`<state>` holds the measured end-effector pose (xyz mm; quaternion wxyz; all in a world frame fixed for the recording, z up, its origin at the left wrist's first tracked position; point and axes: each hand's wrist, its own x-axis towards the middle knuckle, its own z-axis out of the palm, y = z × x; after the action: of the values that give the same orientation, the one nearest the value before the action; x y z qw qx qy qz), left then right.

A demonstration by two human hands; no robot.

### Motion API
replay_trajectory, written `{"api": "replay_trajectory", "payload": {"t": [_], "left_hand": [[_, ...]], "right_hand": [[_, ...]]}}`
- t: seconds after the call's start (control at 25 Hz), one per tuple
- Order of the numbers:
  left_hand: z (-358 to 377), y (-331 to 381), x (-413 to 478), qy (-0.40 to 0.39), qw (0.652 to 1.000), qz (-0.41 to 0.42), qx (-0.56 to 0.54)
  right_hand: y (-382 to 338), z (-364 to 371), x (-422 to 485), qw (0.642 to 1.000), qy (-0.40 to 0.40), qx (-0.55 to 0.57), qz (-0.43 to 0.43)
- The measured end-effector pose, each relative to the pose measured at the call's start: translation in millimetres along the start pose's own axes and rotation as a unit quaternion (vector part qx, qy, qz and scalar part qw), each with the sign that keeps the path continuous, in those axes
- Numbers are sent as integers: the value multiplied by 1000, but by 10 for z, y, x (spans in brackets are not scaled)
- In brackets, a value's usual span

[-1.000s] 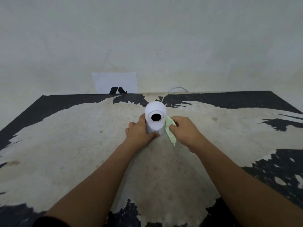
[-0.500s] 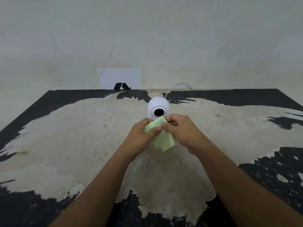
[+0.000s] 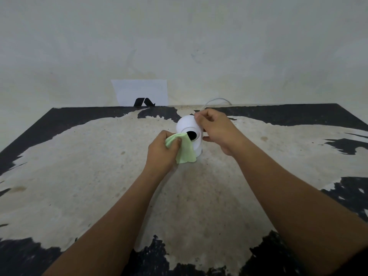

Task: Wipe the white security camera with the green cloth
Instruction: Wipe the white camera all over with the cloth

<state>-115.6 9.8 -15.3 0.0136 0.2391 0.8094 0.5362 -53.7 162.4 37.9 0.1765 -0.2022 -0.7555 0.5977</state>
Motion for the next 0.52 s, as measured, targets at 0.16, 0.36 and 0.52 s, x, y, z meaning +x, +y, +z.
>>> {"api": "replay_trajectory", "payload": {"t": [0.16,0.36,0.52], "left_hand": [[29,-41,20,22,1000,13,8],[140,-54,-39,18,1000,5,-20],[230,-24,29,7,999,-18,-40]], "right_hand": [[81,14,32,1000,3,18,-13],[164,23,61,1000,11,19,-19],[180,31,74,1000,17,3,-26]]}}
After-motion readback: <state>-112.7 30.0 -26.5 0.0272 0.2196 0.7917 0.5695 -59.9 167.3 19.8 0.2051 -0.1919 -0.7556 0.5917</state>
